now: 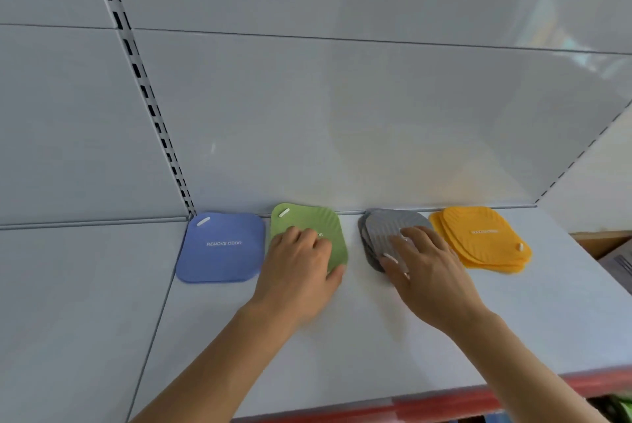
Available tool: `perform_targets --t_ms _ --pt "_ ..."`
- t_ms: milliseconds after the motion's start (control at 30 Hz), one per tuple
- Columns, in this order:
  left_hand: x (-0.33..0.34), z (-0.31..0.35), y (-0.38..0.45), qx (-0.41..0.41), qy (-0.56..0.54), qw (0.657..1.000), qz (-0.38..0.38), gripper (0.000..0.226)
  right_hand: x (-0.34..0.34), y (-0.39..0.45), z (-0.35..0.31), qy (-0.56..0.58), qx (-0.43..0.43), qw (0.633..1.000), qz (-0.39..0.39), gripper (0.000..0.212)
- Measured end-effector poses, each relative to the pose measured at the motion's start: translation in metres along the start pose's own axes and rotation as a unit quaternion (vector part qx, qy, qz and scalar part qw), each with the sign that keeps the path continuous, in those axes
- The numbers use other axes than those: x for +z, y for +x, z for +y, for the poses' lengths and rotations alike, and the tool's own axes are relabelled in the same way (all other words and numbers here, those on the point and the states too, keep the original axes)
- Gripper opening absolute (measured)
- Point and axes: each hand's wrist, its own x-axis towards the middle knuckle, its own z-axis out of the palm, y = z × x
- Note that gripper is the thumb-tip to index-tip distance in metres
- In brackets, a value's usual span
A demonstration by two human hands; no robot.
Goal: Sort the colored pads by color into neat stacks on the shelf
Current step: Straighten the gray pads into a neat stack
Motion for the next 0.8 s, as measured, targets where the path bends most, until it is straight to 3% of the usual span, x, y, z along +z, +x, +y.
perform_targets --t_ms 267,500,633,733,800 --pt "0.018 0.057 0.015 -0.01 -0.046 0.998 -0.043 0.032 -0.006 -0.015 0.035 -0.005 -0.014 0.998 -0.067 0.059" --pt "0.019 0.096 0.031 -0.168 -0.061 0.983 -0.043 0.046 -0.002 -0.004 0.05 0.031 -0.076 0.997 -0.007 0.037" --pt "0.019 0.116 0.027 -0.233 -0.062 0.97 0.007 0.051 0.006 0.001 0.055 0.099 -0.101 0.989 0.033 0.03" --pt "0.017 0.134 0.024 -0.288 -0.199 0.936 0.039 0.043 0.0 0.003 0.051 0.166 -0.099 0.977 0.085 0.026" --pt "0.012 0.145 0.03 -0.328 -0.36 0.873 0.035 0.036 -0.008 0.0 0.047 0.205 -0.113 0.963 0.131 0.022"
